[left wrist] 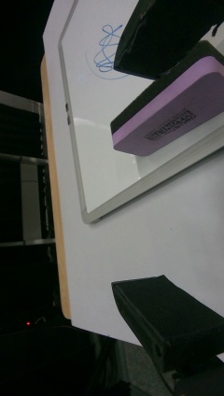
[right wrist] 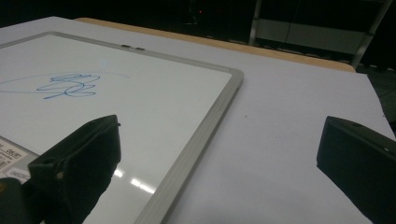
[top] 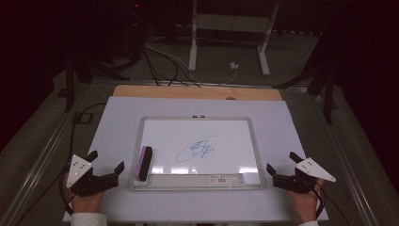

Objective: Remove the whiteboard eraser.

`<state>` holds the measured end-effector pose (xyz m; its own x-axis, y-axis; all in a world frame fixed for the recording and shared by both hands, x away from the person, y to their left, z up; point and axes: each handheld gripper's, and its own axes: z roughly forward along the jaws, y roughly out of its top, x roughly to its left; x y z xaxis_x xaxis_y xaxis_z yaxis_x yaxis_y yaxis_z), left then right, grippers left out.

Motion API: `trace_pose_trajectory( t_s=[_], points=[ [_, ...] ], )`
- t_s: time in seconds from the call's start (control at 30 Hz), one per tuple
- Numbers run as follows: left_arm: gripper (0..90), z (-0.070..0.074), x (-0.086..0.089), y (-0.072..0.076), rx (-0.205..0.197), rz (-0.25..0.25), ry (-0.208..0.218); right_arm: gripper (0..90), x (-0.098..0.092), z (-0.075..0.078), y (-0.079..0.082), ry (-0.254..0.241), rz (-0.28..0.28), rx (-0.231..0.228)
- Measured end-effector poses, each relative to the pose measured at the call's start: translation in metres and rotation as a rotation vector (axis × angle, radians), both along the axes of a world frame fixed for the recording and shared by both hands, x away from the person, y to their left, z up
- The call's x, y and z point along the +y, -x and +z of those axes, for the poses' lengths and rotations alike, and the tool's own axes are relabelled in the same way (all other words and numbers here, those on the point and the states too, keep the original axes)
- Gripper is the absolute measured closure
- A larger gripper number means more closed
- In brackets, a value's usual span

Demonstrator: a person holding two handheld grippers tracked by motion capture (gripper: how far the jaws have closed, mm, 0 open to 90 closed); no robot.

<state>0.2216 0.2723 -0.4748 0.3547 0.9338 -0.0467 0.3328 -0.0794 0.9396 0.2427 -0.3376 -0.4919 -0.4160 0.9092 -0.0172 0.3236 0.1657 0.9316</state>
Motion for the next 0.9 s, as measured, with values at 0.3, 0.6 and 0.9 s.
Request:
trace_pose_trajectory(
  t_s=[0.3,0.6,0.9],
  points=[
    [0.3,0.003,0.001,-0.003,0.028,-0.009,0.011,0.2,0.0,0.001,0.001,-0.011,-0.007,-0.004],
    [0.3,0.011,-0.003,-0.008,0.062,-0.038,0.0,0.2,-0.001,0.002,0.002,-0.025,-0.016,-0.013],
    [0.4,0.014,-0.007,-0.012,0.084,-0.072,-0.004,0.2,-0.002,0.003,0.003,-0.029,-0.017,-0.01]
  ],
)
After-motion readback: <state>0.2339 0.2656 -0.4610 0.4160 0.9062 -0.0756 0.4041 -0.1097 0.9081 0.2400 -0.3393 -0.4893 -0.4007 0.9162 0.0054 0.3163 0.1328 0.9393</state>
